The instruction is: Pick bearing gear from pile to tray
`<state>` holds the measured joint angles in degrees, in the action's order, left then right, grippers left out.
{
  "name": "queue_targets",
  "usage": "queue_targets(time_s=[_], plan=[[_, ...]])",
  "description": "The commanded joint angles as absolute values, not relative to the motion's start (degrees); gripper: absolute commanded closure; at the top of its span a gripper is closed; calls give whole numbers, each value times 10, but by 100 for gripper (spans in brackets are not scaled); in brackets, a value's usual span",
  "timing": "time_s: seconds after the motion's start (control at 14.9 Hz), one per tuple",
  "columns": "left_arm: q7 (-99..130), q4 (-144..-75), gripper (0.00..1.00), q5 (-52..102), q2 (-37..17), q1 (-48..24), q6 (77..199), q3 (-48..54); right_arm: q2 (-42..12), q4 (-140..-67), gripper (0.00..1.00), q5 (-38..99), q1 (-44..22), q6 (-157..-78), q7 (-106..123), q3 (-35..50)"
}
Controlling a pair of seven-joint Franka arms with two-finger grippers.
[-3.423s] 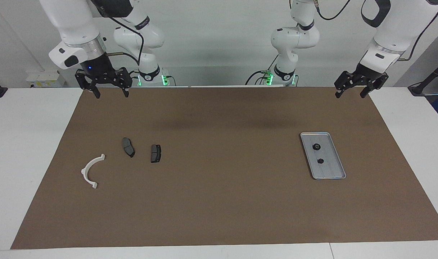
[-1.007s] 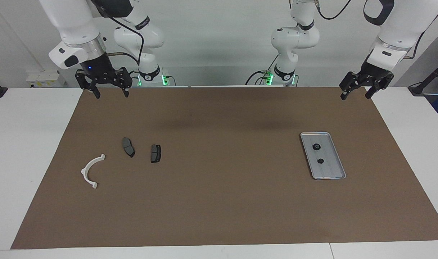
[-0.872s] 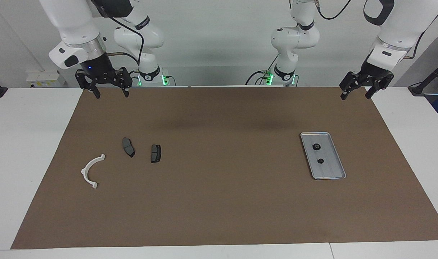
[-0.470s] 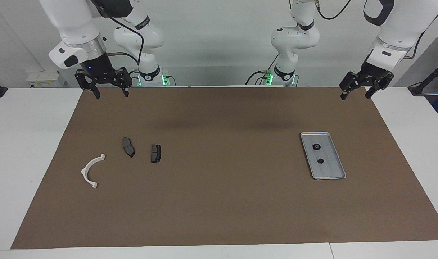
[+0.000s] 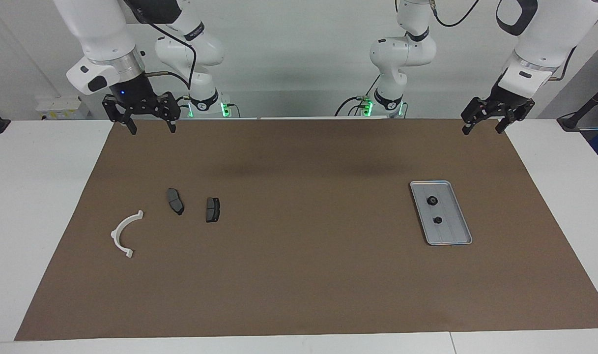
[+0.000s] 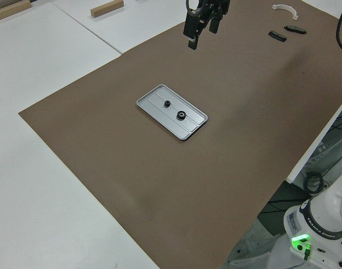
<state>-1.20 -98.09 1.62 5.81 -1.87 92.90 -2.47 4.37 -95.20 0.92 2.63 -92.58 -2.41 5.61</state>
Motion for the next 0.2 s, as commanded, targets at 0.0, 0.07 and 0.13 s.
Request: queue_targets(time_s=[0.0, 0.07, 0.13], plan=[[-10, -977, 0, 9, 66, -16, 918, -19, 48, -954, 0, 23, 35, -930, -11, 57], [-10, -976, 0, 9, 65, -17, 918, -18, 48, -953, 0, 23, 35, -930, -11, 57], [-10, -977, 0, 9, 66, -17, 919, -18, 48, -954, 0, 23, 35, -930, -11, 57]])
